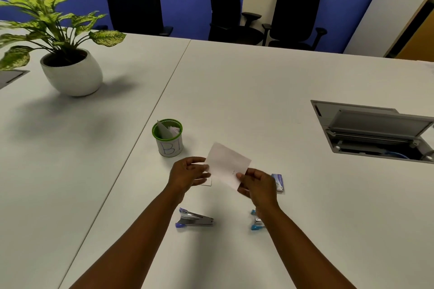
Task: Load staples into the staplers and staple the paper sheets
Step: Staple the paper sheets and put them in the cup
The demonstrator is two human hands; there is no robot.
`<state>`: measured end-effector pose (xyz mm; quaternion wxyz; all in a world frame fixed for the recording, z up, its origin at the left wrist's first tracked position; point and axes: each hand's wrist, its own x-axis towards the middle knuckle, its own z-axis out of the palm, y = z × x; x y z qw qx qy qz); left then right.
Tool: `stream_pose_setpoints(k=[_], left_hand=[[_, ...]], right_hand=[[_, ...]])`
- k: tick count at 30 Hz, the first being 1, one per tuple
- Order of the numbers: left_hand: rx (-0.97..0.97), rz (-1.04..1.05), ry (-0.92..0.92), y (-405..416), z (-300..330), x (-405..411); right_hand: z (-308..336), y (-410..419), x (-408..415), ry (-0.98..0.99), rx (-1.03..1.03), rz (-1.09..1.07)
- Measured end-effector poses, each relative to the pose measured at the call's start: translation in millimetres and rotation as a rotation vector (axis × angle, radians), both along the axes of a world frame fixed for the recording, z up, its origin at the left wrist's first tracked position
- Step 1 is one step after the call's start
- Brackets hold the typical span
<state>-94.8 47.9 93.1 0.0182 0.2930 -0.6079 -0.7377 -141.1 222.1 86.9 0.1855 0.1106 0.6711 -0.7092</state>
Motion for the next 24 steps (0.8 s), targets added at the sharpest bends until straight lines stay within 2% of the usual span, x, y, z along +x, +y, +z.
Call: stream_pose_setpoints(k=[1, 4, 6, 8, 11, 16, 20, 24], left_hand=[[-0.065, 0.037, 0.007, -7.1, -2.7, 0.0], [-0.519, 0.165, -0.021, -30.0, -12.7, 0.4], [-0.743, 0.214, -0.002, -46.2, -18.1, 0.9], [-0.884, 0.196, -0.005, -63.1, -21.7, -1.3], [-1.079, 0.065, -0.109, -86.1, -26.4, -7.4], [-1.259, -0.119, -0.200, -101.6, -33.8, -14.7], [-1.271, -0.159, -0.216, -104.9, -40.0, -16.7], [-1.255, -0.138, -0.177, -107.5, -44.5, -15.8]], right_hand=[[1.4, -6.4, -5.4, 0.062, 0.050, -0.002], [9.8, -27.8, -21.8, 0.275, 0.204, -0.009], [17.2, -46.0, -32.9, 0.395, 0.286, 0.011], [25.9, -65.4, -41.3, 0.505, 0.333, 0.034], [37.6, -98.0, -50.8, 0.694, 0.404, 0.064], [44.5, -147.9, -66.9, 0.926, 0.581, 0.177], [40.0, -178.3, -76.5, 1.089, 0.731, 0.276], [28.2, -202.1, -78.7, 1.133, 0.817, 0.436]])
